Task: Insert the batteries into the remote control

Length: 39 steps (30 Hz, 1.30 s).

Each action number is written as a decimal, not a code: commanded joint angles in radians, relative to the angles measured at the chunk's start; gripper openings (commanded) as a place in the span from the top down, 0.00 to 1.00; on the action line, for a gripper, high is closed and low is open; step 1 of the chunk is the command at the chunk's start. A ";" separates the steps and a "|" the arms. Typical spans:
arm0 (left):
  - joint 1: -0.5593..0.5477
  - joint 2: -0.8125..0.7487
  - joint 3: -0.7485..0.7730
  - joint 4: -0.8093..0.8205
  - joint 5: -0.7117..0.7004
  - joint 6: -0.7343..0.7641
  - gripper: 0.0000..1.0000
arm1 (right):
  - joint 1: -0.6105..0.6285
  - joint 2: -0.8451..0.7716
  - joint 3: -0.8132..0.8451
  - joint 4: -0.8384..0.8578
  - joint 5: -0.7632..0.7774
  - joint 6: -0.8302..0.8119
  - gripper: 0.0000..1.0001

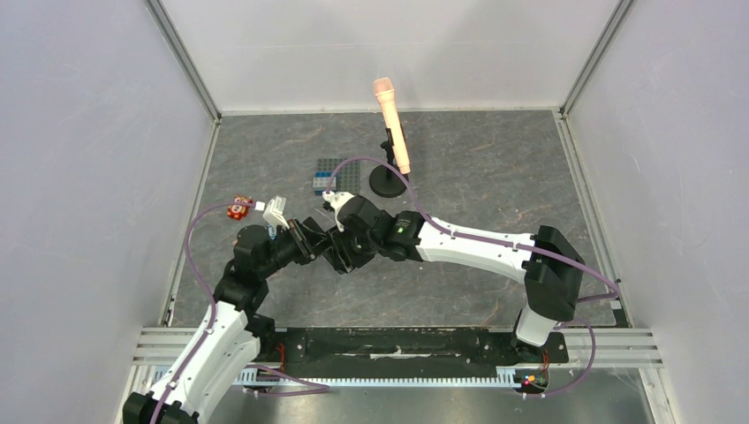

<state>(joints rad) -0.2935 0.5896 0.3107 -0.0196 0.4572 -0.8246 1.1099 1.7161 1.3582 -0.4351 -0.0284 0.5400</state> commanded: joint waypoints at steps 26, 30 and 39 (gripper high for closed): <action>-0.017 0.028 0.181 -0.105 0.135 0.013 0.98 | -0.028 -0.485 -0.328 0.219 -0.089 -0.015 0.20; -0.018 0.027 0.206 -0.018 0.307 -0.026 0.98 | -0.028 -0.623 -0.471 0.341 -0.113 0.039 0.20; -0.019 0.054 0.247 0.107 0.636 -0.089 0.98 | -0.028 -0.685 -0.567 0.544 -0.280 0.088 0.25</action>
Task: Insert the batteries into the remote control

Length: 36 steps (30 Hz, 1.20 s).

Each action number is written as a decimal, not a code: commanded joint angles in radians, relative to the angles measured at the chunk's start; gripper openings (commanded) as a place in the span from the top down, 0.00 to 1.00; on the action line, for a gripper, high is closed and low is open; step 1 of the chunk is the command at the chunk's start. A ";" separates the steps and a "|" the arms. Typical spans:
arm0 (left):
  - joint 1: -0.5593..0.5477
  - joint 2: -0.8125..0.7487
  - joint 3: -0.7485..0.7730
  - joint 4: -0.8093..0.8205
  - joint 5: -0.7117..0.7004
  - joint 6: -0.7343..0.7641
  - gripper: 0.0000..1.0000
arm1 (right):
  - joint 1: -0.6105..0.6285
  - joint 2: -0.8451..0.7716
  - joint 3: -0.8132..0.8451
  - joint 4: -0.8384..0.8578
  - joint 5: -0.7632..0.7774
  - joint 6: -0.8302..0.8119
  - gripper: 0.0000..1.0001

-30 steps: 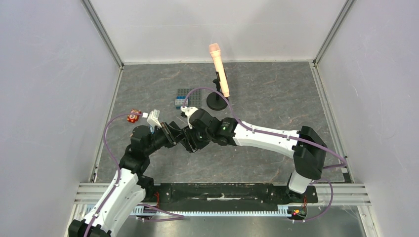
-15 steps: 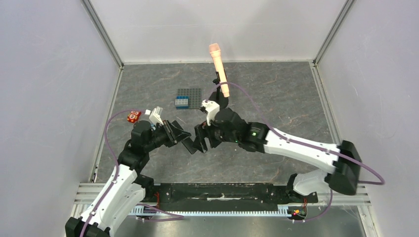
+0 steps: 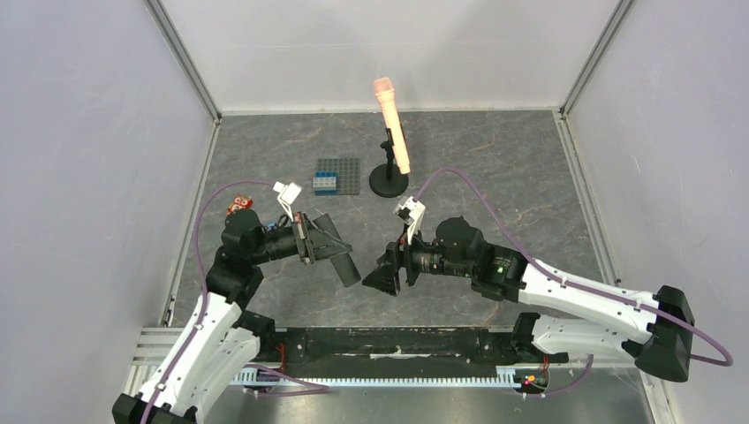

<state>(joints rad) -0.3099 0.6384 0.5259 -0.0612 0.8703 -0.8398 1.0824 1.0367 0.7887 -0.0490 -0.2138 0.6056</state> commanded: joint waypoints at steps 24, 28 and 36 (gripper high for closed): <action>-0.006 -0.023 0.011 0.270 0.239 -0.156 0.77 | 0.001 0.185 -0.053 0.561 -0.234 0.265 0.86; -0.006 -0.034 0.003 0.249 0.198 -0.146 0.37 | 0.001 0.167 -0.066 0.555 -0.211 0.270 0.96; -0.005 -0.050 0.137 -0.429 -0.318 0.265 0.26 | -0.040 0.054 -0.125 0.168 0.071 0.168 0.97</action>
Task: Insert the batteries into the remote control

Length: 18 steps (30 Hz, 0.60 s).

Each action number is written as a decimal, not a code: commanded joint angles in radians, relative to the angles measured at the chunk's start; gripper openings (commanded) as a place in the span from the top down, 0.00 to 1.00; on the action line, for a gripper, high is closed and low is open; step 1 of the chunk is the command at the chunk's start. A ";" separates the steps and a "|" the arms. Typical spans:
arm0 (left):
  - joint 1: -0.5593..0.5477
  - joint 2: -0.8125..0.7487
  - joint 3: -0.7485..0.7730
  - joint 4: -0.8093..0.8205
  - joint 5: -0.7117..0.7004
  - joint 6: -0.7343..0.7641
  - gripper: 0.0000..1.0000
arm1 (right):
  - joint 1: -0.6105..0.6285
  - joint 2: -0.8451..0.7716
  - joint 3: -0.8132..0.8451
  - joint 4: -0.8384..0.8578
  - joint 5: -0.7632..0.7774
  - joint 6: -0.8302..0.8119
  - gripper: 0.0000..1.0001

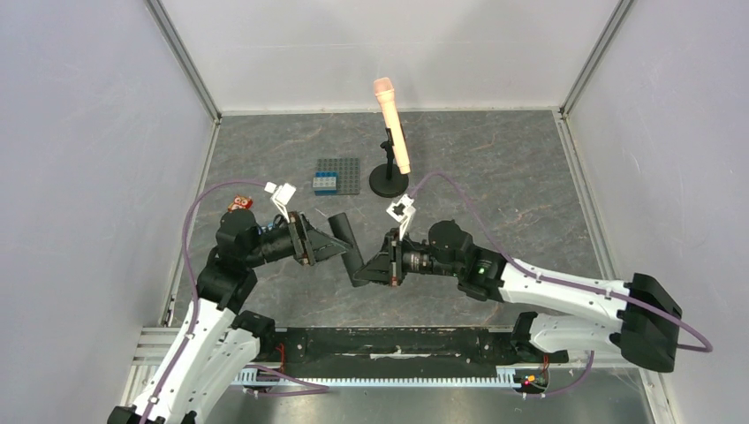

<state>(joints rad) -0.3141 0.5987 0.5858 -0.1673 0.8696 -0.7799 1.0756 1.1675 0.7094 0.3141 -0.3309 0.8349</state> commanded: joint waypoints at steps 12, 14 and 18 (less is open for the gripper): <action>-0.002 -0.082 0.068 -0.441 -0.593 0.204 0.24 | -0.283 -0.070 -0.042 -0.786 0.859 -0.270 0.97; -0.001 -0.089 0.072 -0.456 -0.609 0.199 0.24 | -0.297 -0.020 -0.024 -0.801 0.908 -0.304 0.96; -0.001 -0.089 0.083 -0.482 -0.630 0.187 0.24 | -0.308 0.106 0.020 -0.858 1.001 -0.350 0.96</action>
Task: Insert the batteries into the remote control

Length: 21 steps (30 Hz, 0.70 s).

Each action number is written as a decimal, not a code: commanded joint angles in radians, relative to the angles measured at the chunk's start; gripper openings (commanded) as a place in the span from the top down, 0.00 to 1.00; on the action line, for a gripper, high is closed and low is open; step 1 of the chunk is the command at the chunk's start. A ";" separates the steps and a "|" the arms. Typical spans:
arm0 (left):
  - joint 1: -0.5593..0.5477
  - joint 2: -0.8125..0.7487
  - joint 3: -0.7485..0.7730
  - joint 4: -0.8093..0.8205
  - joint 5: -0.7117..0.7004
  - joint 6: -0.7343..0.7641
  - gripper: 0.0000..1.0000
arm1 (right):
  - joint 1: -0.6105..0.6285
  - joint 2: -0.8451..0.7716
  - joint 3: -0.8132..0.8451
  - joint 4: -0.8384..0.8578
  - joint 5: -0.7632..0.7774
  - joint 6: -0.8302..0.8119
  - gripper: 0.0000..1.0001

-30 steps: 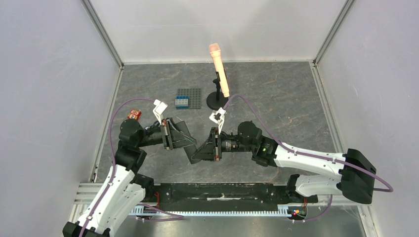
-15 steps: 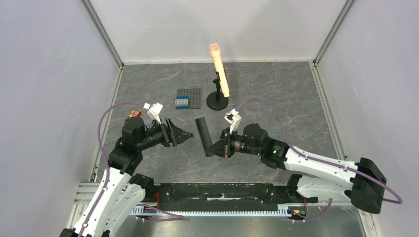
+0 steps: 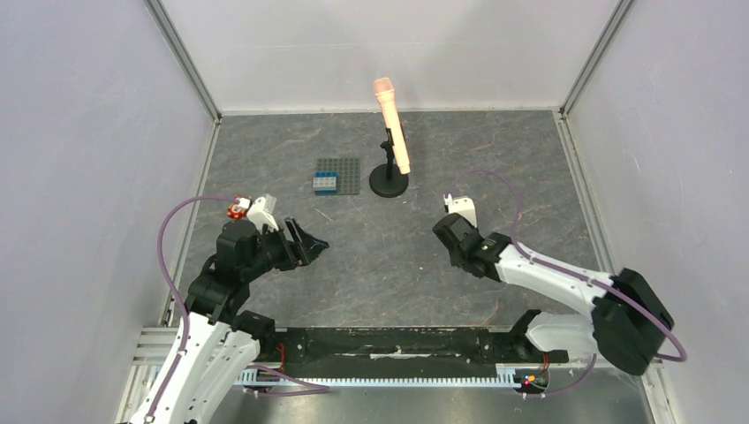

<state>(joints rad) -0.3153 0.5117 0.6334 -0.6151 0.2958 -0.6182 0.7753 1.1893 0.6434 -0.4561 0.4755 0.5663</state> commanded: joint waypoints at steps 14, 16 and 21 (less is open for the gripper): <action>-0.001 0.051 0.078 -0.056 -0.052 -0.019 0.26 | -0.008 0.282 0.142 -0.092 0.115 -0.143 0.76; -0.001 0.051 0.084 -0.062 -0.053 -0.030 0.26 | -0.009 0.283 0.147 -0.086 0.081 -0.147 0.72; 0.000 0.053 0.118 -0.103 -0.080 -0.044 0.25 | -0.009 0.228 0.147 -0.055 -0.034 -0.147 0.58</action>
<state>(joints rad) -0.3157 0.5644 0.6865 -0.6922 0.2436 -0.6300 0.7692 1.4723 0.7525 -0.5430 0.5308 0.4290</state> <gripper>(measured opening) 0.743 0.382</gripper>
